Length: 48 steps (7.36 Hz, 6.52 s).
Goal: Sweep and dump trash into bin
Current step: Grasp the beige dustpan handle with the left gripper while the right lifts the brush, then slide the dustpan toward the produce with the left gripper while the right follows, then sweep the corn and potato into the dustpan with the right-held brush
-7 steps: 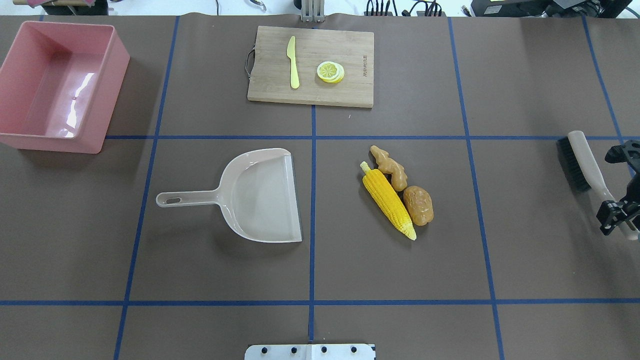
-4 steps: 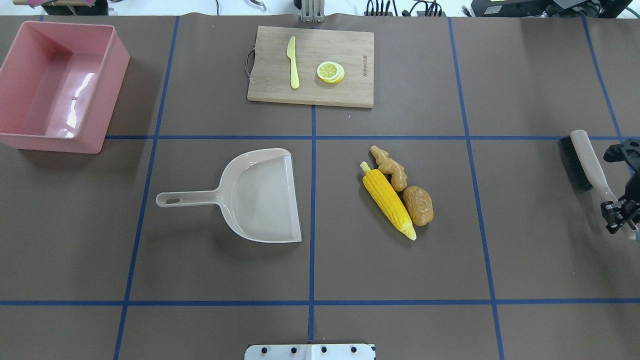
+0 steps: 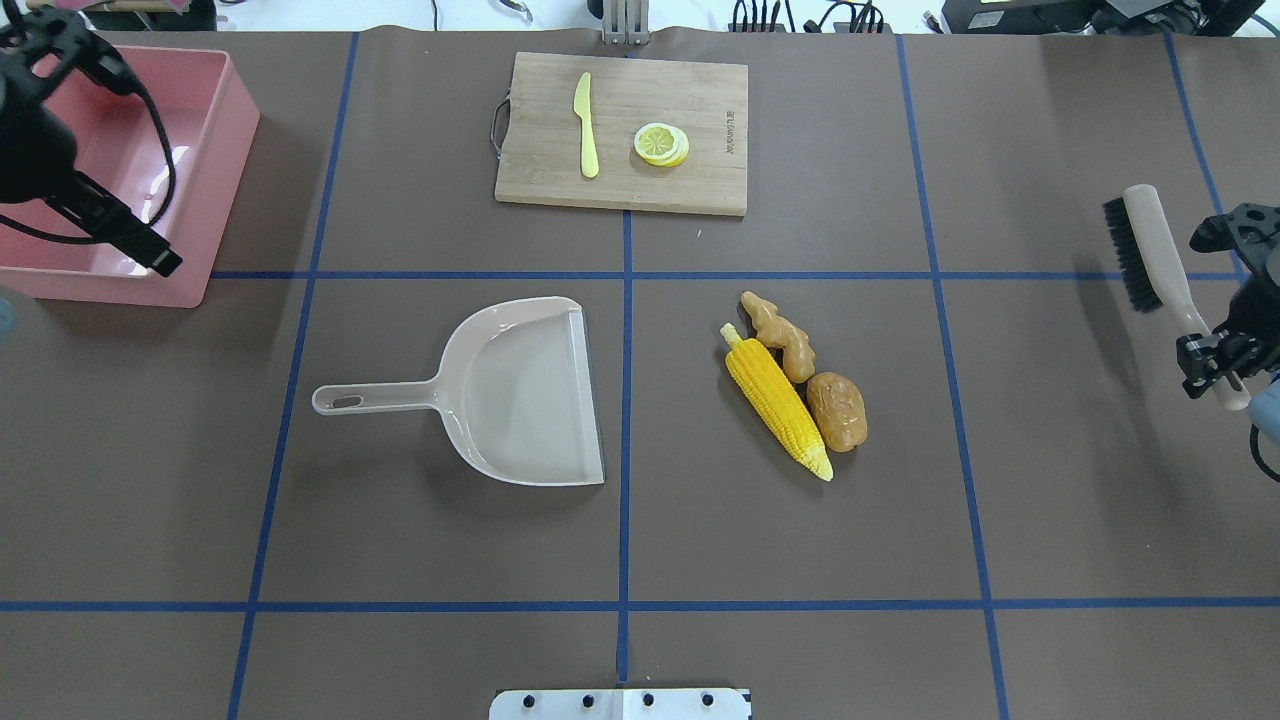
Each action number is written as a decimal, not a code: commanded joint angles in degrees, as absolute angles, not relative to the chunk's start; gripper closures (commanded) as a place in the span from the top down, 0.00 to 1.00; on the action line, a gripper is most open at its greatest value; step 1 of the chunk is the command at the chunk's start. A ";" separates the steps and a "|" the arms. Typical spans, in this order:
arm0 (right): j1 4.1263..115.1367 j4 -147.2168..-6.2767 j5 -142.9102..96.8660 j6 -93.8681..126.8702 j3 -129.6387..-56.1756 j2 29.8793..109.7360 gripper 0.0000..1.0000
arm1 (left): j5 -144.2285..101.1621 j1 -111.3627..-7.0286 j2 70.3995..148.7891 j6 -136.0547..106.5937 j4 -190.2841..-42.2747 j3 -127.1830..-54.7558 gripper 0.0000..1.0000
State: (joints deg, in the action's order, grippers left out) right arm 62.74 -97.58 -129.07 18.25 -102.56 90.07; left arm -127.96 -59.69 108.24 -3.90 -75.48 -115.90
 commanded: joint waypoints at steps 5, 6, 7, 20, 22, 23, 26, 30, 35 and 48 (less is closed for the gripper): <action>67.49 -97.47 -132.53 23.90 -111.70 94.82 0.00 | -113.12 -42.28 114.70 11.02 -79.08 -117.16 0.98; 67.41 -97.73 -131.84 22.95 -110.66 93.70 0.00 | -113.20 -41.14 114.96 15.34 -79.36 -115.33 0.98; 67.41 -97.65 -133.32 23.29 -109.87 92.56 0.00 | -113.03 -40.70 114.70 15.82 -80.41 -114.09 0.98; 50.27 -85.89 -152.84 40.66 -108.46 81.91 0.00 | -113.12 -33.66 111.09 15.73 -95.27 -104.94 0.97; 50.10 -67.44 -153.02 48.91 -102.87 86.55 0.00 | -113.20 -33.75 110.74 15.73 -95.71 -104.41 0.89; 48.62 -55.23 -153.02 55.65 -98.22 86.57 0.00 | -113.20 -33.66 110.39 15.82 -95.97 -104.33 0.81; 44.74 -34.73 -153.45 69.05 -89.73 83.33 0.00 | -114.34 -33.84 110.21 15.73 -96.86 -105.37 0.00; 40.70 -34.28 -152.58 71.72 -92.11 83.23 0.00 | -116.02 -33.49 114.41 15.73 -92.39 -104.42 0.00; 39.65 -26.82 -153.02 71.72 -92.29 87.62 0.00 | -116.10 -33.40 127.16 15.73 -87.45 -94.50 0.00; 33.94 -27.60 -150.04 82.78 -91.85 77.19 0.00 | -116.02 -31.73 132.54 15.47 -86.66 -90.70 0.00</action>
State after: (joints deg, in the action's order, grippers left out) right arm 34.82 -27.48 -150.69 80.88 -92.15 79.17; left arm -116.03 -31.76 132.58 15.28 -86.66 -90.73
